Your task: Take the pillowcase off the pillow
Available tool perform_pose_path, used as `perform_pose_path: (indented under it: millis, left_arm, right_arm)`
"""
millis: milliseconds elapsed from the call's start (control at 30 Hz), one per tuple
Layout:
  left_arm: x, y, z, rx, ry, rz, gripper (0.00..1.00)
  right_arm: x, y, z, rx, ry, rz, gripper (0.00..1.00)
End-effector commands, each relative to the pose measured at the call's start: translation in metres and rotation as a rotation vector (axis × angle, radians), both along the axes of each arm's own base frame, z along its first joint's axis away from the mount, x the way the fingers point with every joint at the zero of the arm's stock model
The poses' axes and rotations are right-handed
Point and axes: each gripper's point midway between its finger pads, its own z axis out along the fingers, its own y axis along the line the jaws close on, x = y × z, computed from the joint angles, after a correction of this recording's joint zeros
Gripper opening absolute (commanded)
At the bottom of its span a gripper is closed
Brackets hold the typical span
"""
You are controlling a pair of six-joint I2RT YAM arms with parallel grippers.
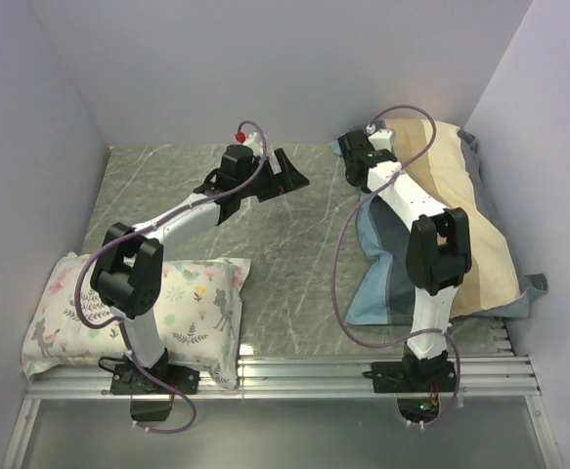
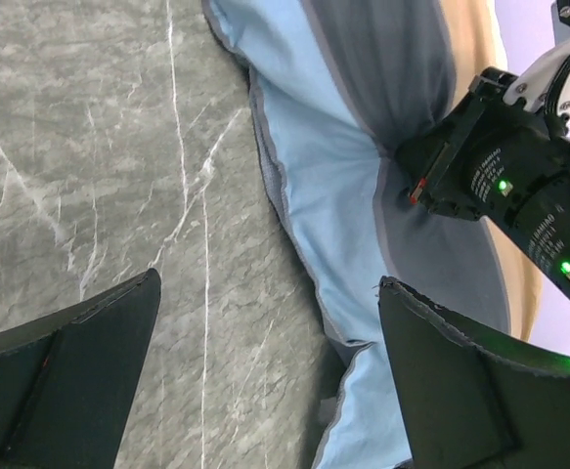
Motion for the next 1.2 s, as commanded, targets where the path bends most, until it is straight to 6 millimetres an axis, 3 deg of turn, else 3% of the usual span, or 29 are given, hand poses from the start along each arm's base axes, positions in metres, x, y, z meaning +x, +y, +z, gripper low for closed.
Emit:
perform_pose_path:
  millis: [0,133,167,233,267,367,467,633,767,800,833,867,1000,1033,1100,1133,1167]
  left_arm:
    - [0.003,-0.004,0.018,-0.040,-0.063,-0.014,0.99]
    - [-0.003,0.001,0.003,-0.033,-0.057,-0.010,0.99]
    - [-0.005,0.002,0.002,-0.034,-0.057,-0.008,0.99]
    - [-0.007,0.005,-0.003,-0.035,-0.056,0.000,0.99]
    - [-0.010,0.007,-0.011,-0.027,-0.047,0.002,0.99]
    - [-0.014,0.011,-0.022,-0.027,-0.033,0.015,0.99]
    - [-0.021,0.021,-0.018,-0.060,-0.059,0.045,0.99]
    - [-0.026,0.031,0.010,-0.098,-0.157,0.088,0.99]
    - [-0.029,0.031,0.024,-0.113,-0.188,0.077,0.50]
    - [-0.030,0.032,0.027,-0.113,-0.193,0.080,0.26]
    - [-0.033,0.035,0.026,-0.108,-0.191,0.087,0.14]
    - [-0.036,0.040,0.038,-0.111,-0.218,0.105,0.00]
    - [-0.051,0.050,0.063,-0.077,-0.281,0.124,0.00]
    - [-0.061,0.051,0.079,-0.079,-0.324,0.122,0.00]
    - [-0.068,0.054,0.088,-0.062,-0.341,0.139,0.00]
    - [-0.078,0.054,0.102,-0.071,-0.371,0.130,0.00]
    - [-0.083,0.055,0.103,-0.060,-0.367,0.125,0.00]
  right_arm:
    - [-0.005,0.043,0.044,0.101,-0.085,0.120,0.00]
    - [-0.015,0.101,0.112,0.250,-0.225,0.289,0.00]
    - [-0.020,0.116,0.137,0.324,-0.271,0.339,0.00]
    - [-0.029,0.138,0.161,0.404,-0.307,0.414,0.00]
    - [-0.036,0.148,0.182,0.456,-0.346,0.459,0.00]
    - [-0.048,0.161,0.214,0.547,-0.412,0.518,0.00]
    - [-0.055,0.172,0.221,0.607,-0.405,0.572,0.00]
    - [-0.073,0.195,0.226,0.744,-0.406,0.687,0.00]
    - [-0.080,0.207,0.238,0.805,-0.410,0.747,0.00]
    - [-0.081,0.208,0.241,0.810,-0.413,0.755,0.00]
    - [-0.083,0.209,0.243,0.813,-0.412,0.761,0.00]
    - [-0.083,0.209,0.248,0.817,-0.420,0.766,0.00]
    - [-0.085,0.211,0.257,0.820,-0.428,0.785,0.00]
    - [-0.084,0.210,0.258,0.818,-0.431,0.782,0.00]
    - [-0.084,0.210,0.261,0.816,-0.437,0.784,0.00]
    - [-0.083,0.210,0.261,0.814,-0.441,0.785,0.00]
    - [-0.083,0.209,0.261,0.811,-0.441,0.781,0.00]
